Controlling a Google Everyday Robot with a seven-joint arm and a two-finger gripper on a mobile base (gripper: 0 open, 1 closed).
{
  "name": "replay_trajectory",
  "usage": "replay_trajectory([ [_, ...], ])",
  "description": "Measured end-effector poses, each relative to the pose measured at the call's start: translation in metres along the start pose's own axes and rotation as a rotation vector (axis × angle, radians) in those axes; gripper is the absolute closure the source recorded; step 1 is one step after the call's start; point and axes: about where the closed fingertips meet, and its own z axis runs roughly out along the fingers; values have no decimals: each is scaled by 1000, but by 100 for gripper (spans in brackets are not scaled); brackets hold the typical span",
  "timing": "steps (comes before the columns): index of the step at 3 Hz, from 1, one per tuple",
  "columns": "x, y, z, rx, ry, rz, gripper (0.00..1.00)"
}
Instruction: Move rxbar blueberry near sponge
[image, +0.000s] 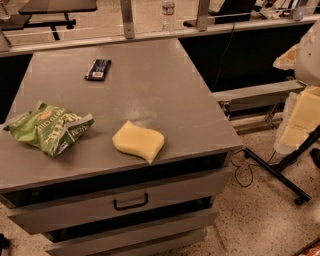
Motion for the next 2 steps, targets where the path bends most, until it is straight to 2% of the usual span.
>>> replay_trajectory([
  [1,0,0,0,0,0,0,0],
  [2,-21,-18,13,12,-48,-25,0],
])
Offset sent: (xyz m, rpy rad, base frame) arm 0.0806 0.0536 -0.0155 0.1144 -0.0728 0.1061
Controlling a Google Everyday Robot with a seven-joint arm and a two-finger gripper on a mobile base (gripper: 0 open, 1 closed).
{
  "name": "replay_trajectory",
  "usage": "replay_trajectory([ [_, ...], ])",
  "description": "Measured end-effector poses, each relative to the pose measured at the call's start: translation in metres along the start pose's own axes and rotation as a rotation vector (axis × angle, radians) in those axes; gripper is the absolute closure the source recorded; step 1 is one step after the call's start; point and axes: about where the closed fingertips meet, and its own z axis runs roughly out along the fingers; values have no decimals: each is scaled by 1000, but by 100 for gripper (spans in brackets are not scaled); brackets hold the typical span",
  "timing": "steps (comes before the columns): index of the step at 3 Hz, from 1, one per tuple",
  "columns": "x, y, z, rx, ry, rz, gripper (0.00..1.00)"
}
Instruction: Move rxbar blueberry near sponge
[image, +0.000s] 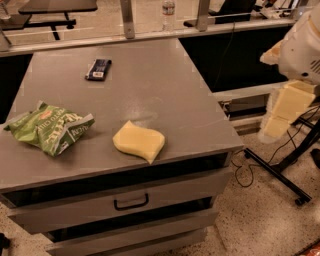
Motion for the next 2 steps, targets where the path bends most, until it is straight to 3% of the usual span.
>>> replay_trajectory([
  [2,-104,-109,60,51,-194,-83,0],
])
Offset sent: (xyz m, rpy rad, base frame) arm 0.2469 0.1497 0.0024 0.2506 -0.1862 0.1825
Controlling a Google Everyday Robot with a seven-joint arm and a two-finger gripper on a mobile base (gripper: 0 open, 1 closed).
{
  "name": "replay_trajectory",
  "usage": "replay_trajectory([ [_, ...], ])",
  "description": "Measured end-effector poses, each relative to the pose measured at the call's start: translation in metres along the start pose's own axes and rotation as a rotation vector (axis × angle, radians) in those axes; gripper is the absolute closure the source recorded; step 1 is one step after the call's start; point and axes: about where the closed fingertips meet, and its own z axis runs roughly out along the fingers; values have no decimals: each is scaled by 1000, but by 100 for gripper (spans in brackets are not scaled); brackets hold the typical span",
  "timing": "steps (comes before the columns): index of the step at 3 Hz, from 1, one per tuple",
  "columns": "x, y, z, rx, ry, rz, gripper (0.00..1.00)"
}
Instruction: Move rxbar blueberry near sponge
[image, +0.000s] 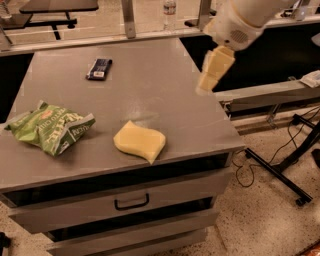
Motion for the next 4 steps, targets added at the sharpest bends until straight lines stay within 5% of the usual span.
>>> replay_trajectory([
  [1,-40,-57,42,20,-95,19,0],
  [2,-73,-90,73,20,-182,45,0],
  [4,-141,-114,146,-53,-336,70,0],
])
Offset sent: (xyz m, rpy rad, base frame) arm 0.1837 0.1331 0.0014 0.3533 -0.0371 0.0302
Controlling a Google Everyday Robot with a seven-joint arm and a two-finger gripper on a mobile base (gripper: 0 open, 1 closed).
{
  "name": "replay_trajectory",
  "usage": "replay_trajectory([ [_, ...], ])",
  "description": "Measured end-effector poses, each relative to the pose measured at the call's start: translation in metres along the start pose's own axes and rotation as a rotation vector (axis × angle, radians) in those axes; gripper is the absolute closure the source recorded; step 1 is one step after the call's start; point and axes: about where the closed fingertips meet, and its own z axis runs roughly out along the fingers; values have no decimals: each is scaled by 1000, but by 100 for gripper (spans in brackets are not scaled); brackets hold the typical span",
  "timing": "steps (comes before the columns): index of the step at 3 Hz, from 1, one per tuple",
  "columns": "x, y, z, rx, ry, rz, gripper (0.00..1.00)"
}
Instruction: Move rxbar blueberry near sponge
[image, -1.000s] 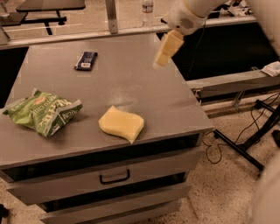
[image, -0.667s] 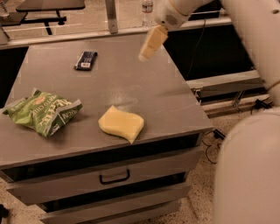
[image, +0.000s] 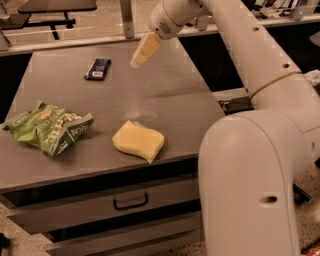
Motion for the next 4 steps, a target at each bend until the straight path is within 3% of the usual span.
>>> replay_trajectory([
  [2,-36,2,80,-67,-79,-33,0],
  [4,-43,6,135,-107,-70,-19,0],
])
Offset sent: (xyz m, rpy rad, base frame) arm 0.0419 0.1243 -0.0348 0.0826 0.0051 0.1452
